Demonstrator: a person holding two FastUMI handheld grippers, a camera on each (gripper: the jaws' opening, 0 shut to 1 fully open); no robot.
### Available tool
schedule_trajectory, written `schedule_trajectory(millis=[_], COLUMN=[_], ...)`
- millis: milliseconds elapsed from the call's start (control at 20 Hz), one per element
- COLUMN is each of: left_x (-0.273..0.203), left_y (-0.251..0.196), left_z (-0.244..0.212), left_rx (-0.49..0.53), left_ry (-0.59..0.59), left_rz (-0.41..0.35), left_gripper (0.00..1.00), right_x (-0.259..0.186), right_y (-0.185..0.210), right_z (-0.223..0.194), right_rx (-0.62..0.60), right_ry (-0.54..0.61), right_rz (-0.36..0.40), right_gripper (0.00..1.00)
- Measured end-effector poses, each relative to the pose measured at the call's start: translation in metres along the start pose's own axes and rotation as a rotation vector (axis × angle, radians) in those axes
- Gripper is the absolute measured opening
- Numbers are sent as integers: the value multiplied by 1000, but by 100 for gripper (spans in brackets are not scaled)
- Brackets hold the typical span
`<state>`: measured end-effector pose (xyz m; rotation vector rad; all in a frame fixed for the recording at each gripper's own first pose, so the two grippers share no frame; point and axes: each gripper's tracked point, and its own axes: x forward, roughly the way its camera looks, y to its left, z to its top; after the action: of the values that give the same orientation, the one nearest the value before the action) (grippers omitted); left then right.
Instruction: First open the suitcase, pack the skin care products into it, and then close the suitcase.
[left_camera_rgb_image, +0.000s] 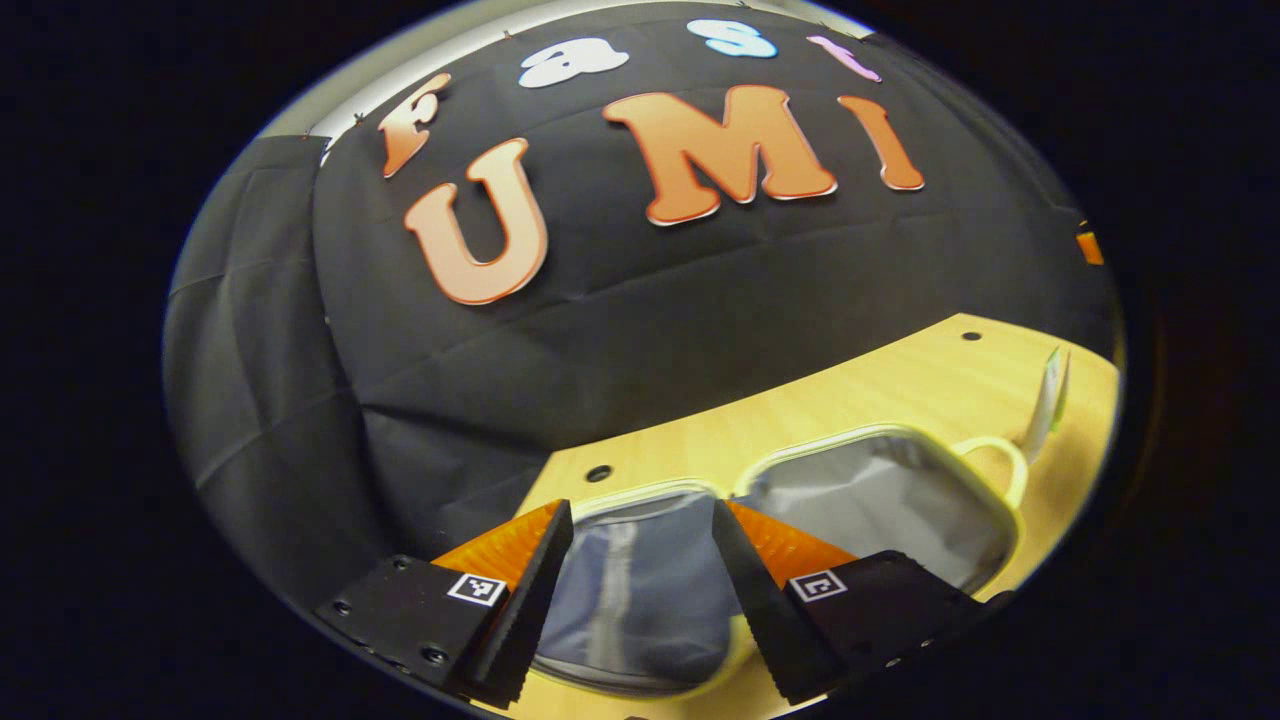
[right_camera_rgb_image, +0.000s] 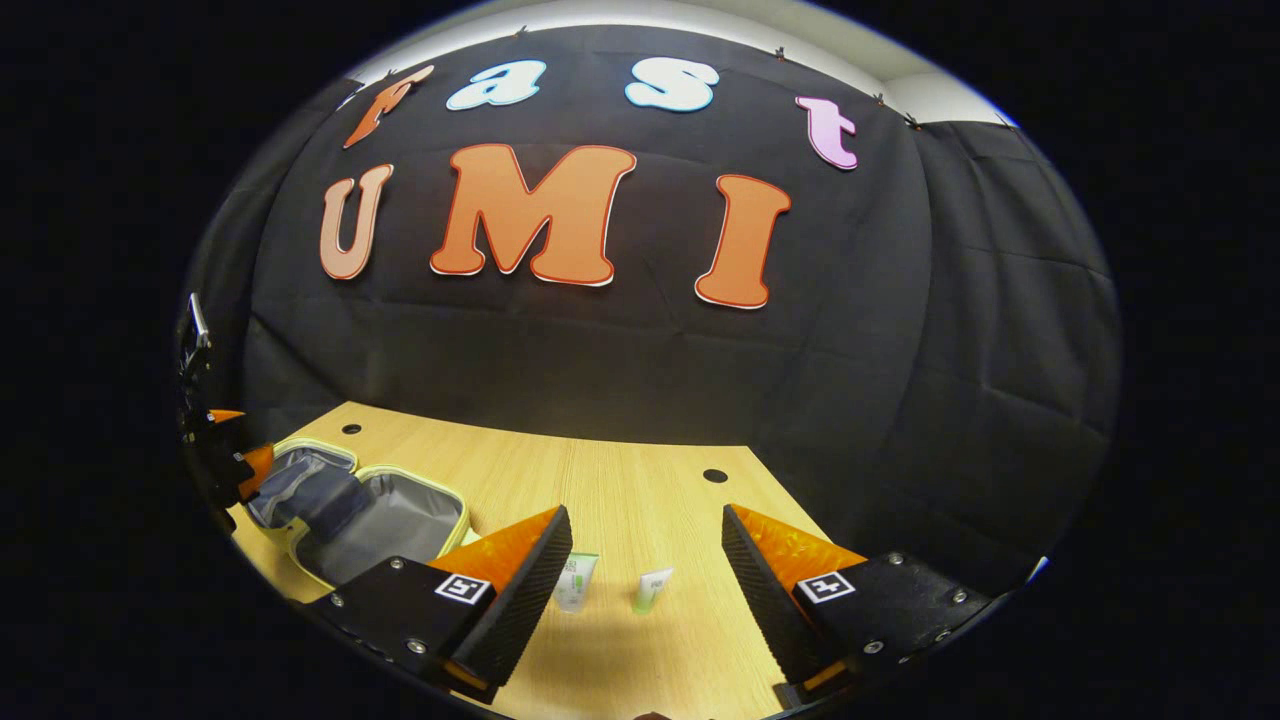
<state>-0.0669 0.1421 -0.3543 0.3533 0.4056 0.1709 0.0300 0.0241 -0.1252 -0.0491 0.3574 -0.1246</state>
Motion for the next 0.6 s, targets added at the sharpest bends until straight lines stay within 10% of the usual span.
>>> schedule_trajectory(millis=[600], left_x=[-32], left_y=[-276], left_z=[46], left_rx=[-61], left_ry=[-15], left_rz=[-329], left_gripper=[90], right_x=[9], right_y=[-54], right_z=[-26], right_rx=[-7], right_ry=[36], right_rz=[86], right_gripper=[96])
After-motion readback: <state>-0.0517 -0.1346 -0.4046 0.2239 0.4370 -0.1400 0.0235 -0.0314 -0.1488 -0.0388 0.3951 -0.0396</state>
